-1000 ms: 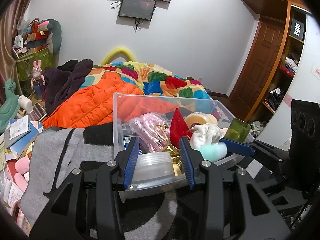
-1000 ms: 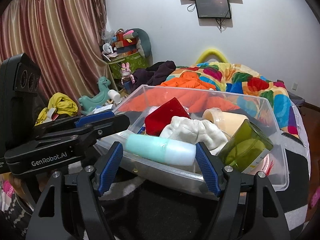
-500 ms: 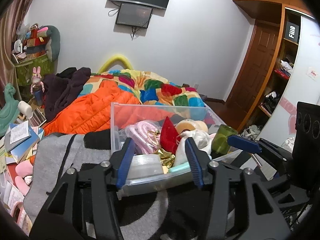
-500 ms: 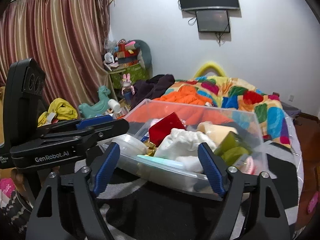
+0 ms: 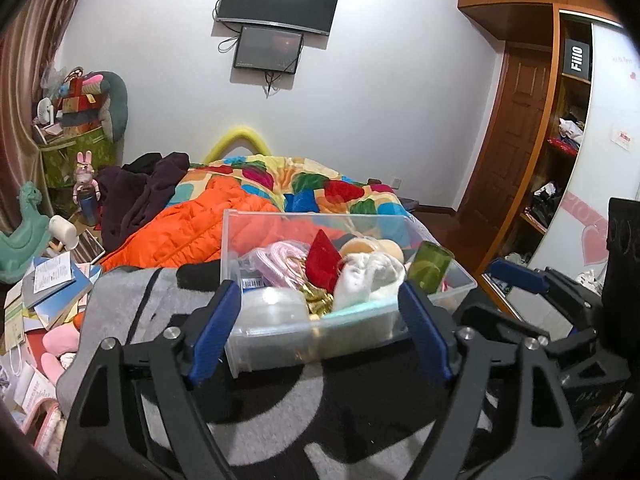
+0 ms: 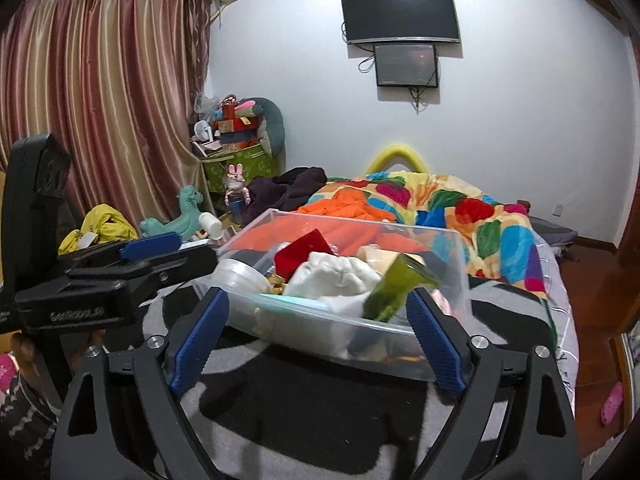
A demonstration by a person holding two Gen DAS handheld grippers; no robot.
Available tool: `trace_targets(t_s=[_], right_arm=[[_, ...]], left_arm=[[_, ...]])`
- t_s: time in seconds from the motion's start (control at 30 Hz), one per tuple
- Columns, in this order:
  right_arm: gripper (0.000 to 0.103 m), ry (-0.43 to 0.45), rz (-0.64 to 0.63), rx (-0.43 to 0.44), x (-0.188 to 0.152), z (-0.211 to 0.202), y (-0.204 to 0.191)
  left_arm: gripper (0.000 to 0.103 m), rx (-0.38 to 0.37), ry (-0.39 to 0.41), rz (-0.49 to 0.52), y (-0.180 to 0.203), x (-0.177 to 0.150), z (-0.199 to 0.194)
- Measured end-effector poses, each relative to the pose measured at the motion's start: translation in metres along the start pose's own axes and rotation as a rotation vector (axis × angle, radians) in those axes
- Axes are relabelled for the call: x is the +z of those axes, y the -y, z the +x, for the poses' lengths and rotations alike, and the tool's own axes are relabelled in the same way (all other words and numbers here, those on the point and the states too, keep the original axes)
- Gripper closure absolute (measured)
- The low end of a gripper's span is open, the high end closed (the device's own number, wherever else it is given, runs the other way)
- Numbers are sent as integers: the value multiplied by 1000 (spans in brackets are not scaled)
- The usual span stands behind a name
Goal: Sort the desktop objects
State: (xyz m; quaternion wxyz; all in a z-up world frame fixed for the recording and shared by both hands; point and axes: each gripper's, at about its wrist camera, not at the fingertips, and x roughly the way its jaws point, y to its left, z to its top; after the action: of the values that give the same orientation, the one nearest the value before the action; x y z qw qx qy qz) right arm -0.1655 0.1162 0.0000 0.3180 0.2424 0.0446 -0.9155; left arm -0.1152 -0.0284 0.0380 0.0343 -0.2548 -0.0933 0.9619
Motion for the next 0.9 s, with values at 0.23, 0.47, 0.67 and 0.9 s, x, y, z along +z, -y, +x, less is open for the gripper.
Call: trace_targets(t_s=[0.23,0.47,0.67,0.9], right_arm=[[2,25,-55,-98,-15,-19,3],[1,4,-53,-119,-30,-29,8],[1,6,-10,-117,-36,-37,18],[1,29,-8,-119,-38,-45,18]], left_arm=[[6,30,16,-7,11,-10,-12],[3,26,6,-45,16,-19,-20],[3,42,-22,-39,23,-31,-21],[2,98,3,16,38,-40,-25]])
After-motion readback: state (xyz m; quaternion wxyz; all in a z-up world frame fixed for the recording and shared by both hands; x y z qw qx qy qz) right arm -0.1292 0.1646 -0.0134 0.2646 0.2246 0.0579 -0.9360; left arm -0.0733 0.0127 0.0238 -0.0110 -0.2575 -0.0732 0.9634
